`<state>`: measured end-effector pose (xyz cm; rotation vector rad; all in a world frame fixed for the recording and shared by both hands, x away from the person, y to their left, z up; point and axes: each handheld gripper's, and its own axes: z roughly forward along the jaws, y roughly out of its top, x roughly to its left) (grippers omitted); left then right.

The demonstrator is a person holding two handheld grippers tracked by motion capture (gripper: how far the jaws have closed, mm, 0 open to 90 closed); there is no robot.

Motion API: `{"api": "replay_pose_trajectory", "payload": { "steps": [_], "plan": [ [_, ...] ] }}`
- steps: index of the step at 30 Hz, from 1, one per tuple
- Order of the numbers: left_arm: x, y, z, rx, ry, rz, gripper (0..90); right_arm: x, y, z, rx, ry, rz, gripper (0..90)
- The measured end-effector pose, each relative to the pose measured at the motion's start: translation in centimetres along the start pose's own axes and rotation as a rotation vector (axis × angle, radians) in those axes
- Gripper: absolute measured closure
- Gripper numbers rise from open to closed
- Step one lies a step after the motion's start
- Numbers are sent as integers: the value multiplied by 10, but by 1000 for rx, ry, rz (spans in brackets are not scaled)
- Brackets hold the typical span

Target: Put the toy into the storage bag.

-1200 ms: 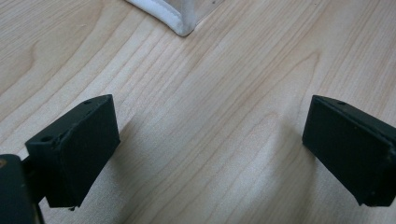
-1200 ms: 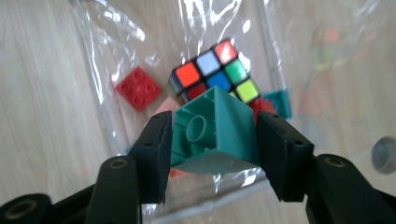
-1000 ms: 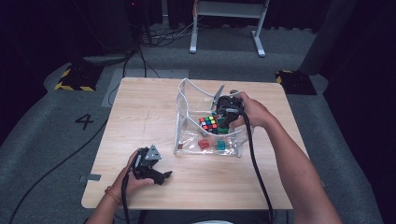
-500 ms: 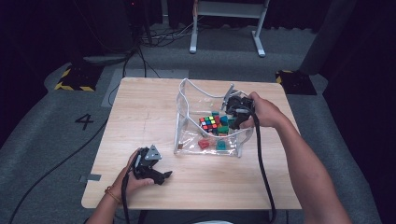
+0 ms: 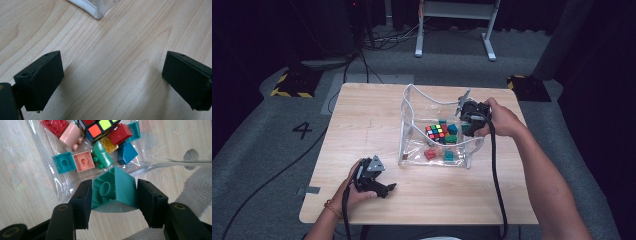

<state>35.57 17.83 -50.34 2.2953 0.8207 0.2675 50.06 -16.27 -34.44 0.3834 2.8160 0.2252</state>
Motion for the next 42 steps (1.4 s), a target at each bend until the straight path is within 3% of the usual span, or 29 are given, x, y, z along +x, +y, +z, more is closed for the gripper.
{"api": "replay_pose_trajectory", "payload": {
  "steps": [1,7,13,29,36,42],
  "plan": [
    [0,0,0,0,0,0,39,-1,0,0,-9,-1,-13,472],
    [0,0,0,-1,0,-1,39,1,0,-3,-38,-4,11,470],
    [0,0,0,-1,0,0,39,0,-2,-2,-84,23,12,458],
    [0,0,0,0,0,0,39,0,-2,-3,-160,3,37,377],
    [0,0,0,0,0,1,39,1,-8,-11,-249,-24,80,306],
    [0,0,0,0,0,0,39,0,-16,-24,-364,-30,118,320]
  ]
}}
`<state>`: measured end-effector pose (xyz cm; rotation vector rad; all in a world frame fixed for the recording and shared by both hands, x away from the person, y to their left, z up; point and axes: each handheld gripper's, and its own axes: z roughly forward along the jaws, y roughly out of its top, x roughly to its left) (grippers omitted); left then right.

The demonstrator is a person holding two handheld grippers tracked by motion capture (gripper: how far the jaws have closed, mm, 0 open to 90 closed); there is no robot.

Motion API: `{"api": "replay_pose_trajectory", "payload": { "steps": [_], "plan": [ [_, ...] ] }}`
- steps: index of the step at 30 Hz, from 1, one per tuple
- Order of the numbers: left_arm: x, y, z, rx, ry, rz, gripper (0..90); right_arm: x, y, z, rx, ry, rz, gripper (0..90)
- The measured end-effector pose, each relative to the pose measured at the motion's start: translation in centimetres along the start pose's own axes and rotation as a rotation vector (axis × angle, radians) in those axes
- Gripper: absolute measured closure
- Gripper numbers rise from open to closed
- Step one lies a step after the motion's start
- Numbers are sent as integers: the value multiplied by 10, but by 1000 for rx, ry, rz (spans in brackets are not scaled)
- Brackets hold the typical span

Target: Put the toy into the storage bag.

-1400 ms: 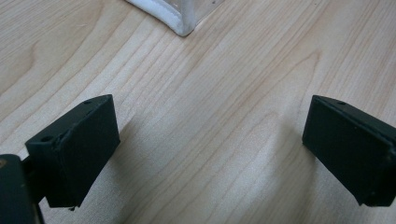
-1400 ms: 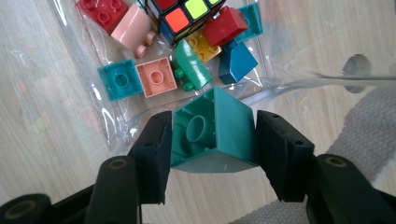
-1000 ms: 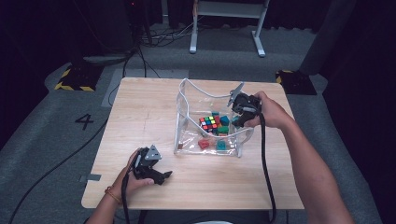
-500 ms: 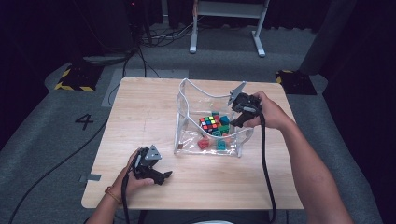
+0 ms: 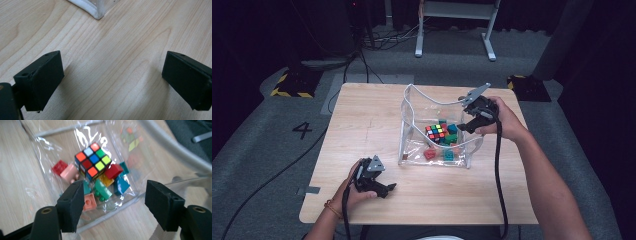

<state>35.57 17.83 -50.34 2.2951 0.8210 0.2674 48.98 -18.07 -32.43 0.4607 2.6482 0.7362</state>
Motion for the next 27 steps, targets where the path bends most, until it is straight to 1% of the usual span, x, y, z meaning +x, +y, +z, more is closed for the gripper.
{"api": "replay_pose_trajectory", "payload": {
  "steps": [2,3,4,6,7,10,11,15,16,17,19,20,21,22,23,26,27],
  "plan": [
    [0,0,0,0,0,0,39,0,-1,-6,-31,-23,6,315],
    [0,0,0,0,1,0,39,0,-1,-9,-37,-27,19,307],
    [0,0,0,0,1,0,39,0,-2,-11,-48,-31,16,295],
    [0,0,0,0,1,0,39,1,-4,-15,-70,-43,53,284],
    [0,0,0,0,1,0,39,1,-5,-17,-84,-47,56,272],
    [0,0,0,0,0,0,39,3,-8,-25,-137,-70,96,270],
    [0,0,0,0,1,1,39,2,-9,-28,-155,-84,91,271],
    [0,0,0,0,1,0,39,2,-13,-37,-204,-132,122,267],
    [0,0,0,0,1,0,39,3,-15,-39,-213,-135,137,268],
    [0,0,0,0,1,1,39,3,-16,-41,-222,-143,139,268],
    [0,0,0,0,0,0,39,3,-20,-45,-250,-154,159,267],
    [0,0,0,0,1,0,39,3,-21,-47,-258,-151,166,267],
    [0,0,0,0,1,0,39,3,-22,-49,-263,-159,161,265],
    [0,0,0,0,1,1,39,4,-23,-50,-262,-168,178,263],
    [0,0,0,0,1,0,39,4,-25,-52,-265,-174,169,263],
    [0,0,0,0,0,0,39,7,-29,-56,-274,-189,185,263],
    [0,0,0,0,1,0,39,6,-31,-57,-280,-190,171,261]
  ]
}}
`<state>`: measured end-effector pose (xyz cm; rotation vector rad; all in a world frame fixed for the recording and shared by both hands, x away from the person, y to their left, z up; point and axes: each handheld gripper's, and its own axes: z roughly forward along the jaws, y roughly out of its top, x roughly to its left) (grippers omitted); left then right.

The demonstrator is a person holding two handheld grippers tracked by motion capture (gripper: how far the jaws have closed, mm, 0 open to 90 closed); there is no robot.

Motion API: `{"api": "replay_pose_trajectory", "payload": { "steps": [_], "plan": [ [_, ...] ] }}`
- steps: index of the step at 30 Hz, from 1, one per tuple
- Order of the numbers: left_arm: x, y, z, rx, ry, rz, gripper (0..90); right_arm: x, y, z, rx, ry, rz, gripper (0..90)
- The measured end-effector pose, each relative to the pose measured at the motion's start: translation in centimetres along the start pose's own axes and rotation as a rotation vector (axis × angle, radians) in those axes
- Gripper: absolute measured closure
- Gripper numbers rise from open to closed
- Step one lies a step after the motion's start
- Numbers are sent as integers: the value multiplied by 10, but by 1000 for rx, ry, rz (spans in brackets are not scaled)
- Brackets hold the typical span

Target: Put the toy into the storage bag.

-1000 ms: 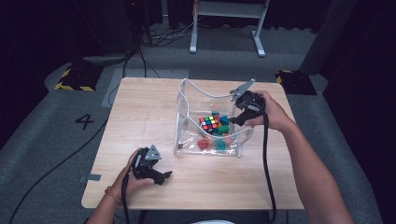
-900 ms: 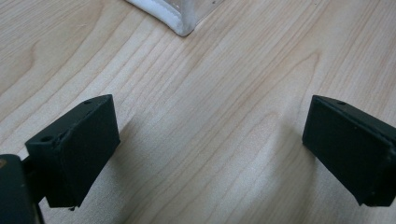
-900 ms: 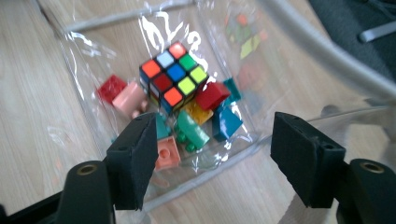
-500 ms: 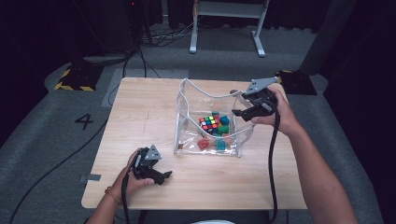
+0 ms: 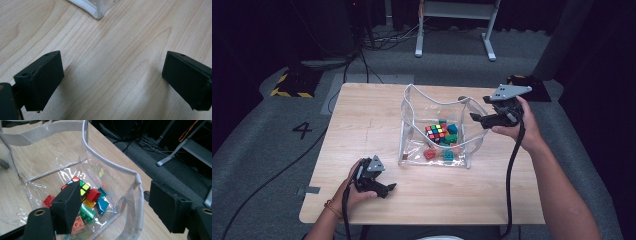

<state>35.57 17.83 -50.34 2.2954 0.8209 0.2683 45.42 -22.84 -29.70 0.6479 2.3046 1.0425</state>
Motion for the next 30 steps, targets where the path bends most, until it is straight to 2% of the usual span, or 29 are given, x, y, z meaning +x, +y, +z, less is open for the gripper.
{"api": "replay_pose_trajectory", "payload": {
  "steps": [5,6,13,19,23,30],
  "plan": [
    [0,0,0,0,0,0,39,3,-5,-11,-15,-5,27,260],
    [0,0,0,0,0,0,39,3,-6,-13,-22,-8,15,260],
    [0,0,0,0,-1,0,39,10,-15,-27,-33,-16,19,260],
    [0,0,0,0,0,0,39,14,-28,-39,-70,-20,25,260],
    [0,0,0,0,0,0,39,18,-37,-45,-91,-19,48,260],
    [0,0,0,0,0,1,39,23,-52,-53,-92,-26,45,260]
  ]
}}
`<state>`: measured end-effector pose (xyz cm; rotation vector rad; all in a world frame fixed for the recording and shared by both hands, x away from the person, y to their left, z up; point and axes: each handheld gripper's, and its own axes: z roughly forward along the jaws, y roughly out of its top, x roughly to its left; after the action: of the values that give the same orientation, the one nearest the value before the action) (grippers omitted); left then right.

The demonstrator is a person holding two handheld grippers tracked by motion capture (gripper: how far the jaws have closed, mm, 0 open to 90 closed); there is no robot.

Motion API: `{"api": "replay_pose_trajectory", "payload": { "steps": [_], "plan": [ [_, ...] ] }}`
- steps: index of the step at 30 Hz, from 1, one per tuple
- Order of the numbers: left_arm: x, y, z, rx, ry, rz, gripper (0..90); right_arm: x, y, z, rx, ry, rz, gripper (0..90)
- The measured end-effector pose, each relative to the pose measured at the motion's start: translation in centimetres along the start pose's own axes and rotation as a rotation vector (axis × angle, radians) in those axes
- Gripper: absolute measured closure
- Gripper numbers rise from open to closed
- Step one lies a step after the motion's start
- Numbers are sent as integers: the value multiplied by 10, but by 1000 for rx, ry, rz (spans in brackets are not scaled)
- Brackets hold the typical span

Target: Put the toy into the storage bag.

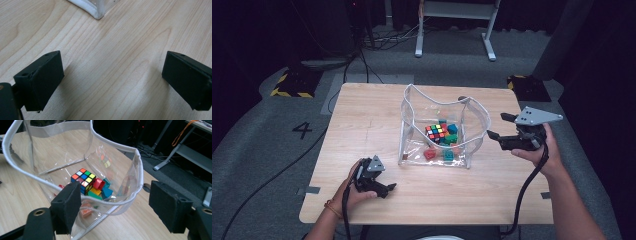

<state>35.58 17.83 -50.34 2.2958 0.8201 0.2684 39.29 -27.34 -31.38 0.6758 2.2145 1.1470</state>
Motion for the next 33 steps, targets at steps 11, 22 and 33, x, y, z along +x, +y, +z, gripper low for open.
{"api": "replay_pose_trajectory", "payload": {
  "steps": [11,22,33],
  "plan": [
    [0,0,0,0,0,-1,39,5,-26,-2,27,17,19,260],
    [0,0,0,0,0,0,39,9,-49,7,80,36,21,260],
    [0,0,0,0,0,0,39,14,-75,20,162,27,17,257]
  ]
}}
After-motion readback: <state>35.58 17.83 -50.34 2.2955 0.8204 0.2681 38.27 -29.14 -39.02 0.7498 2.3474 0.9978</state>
